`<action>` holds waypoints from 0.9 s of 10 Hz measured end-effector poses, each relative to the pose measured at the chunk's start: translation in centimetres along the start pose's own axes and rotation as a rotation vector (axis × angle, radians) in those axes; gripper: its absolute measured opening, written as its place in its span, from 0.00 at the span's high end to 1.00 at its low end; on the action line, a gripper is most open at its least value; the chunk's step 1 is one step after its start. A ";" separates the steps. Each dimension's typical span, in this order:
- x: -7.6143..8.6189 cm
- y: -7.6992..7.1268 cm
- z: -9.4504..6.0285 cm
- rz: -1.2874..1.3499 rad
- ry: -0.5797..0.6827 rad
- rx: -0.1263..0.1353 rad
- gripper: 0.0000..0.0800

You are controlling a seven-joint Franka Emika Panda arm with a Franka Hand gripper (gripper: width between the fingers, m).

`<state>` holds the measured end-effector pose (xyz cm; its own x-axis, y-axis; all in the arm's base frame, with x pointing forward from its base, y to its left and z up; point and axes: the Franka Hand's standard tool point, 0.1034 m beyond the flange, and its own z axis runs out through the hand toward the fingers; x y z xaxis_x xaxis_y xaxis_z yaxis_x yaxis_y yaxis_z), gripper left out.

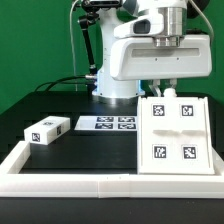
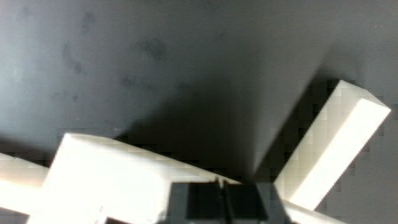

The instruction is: Assemble cabinet

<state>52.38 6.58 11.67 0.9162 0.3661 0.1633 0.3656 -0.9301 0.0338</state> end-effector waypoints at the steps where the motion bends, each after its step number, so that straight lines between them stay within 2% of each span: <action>1: 0.4 -0.1 -0.5 -0.002 -0.009 0.001 1.00; 7: 4.0 0.1 -2.9 -0.014 -0.035 0.003 1.00; 9: 4.3 -0.3 -2.8 -0.022 -0.035 0.005 1.00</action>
Offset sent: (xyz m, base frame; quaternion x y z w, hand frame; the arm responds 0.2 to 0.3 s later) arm 0.0206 0.0078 0.0236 0.0001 -0.0253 0.0062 0.9997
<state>55.76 8.37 15.12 0.9131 0.3870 0.1282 0.3862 -0.9219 0.0322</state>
